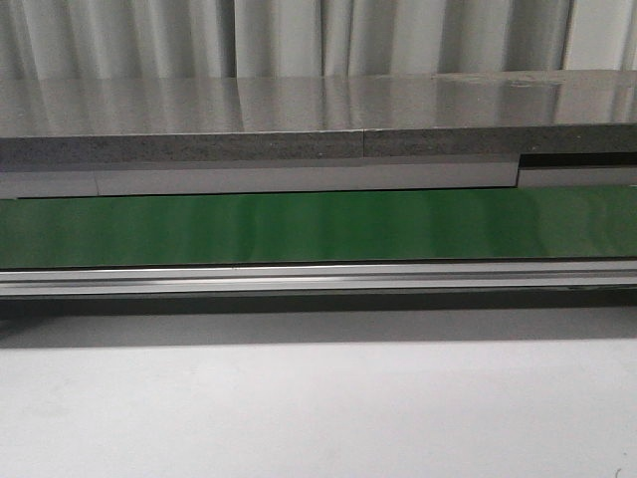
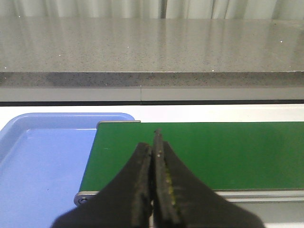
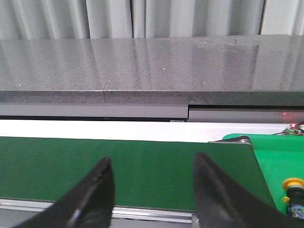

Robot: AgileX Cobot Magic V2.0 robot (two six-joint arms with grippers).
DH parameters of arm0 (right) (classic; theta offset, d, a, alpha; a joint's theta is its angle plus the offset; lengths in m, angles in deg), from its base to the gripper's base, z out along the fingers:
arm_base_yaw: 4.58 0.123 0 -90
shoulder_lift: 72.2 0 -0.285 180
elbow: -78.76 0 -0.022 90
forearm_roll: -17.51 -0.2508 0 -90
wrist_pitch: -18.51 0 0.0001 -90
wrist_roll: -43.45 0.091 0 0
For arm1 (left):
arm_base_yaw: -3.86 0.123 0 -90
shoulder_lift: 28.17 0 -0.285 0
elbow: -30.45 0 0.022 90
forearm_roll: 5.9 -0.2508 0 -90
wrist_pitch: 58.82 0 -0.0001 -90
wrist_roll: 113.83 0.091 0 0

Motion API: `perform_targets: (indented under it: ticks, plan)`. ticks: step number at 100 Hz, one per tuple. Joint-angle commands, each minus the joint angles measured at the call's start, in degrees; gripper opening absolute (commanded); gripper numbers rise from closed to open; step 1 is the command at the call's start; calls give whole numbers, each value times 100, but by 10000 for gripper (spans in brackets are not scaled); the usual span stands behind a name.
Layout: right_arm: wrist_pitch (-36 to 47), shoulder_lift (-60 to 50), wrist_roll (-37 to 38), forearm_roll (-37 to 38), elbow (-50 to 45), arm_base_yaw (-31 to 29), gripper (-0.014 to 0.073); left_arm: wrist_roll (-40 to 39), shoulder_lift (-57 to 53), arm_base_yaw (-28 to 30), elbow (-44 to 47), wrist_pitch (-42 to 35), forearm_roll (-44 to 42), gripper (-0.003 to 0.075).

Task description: Move button from left to right

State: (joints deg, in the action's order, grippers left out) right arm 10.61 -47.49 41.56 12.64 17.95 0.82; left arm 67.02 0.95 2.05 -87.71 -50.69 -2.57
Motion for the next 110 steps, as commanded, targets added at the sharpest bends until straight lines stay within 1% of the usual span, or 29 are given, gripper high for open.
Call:
perform_targets:
  ticks: [1,14,19,110]
  plan:
    - [446,40,-12,51,150,-3,214,-3,19,-30,-155,-488,55,-20]
    - [446,40,-12,51,150,-3,-15,-3,19,-30,-155,-488,55,-20]
    - [446,40,-12,51,150,-3,-71,-3,19,-30,-155,-488,55,-20]
    - [461,28,-12,87,91,-3,-67,-3,19,-30,-155,-488,55,-20]
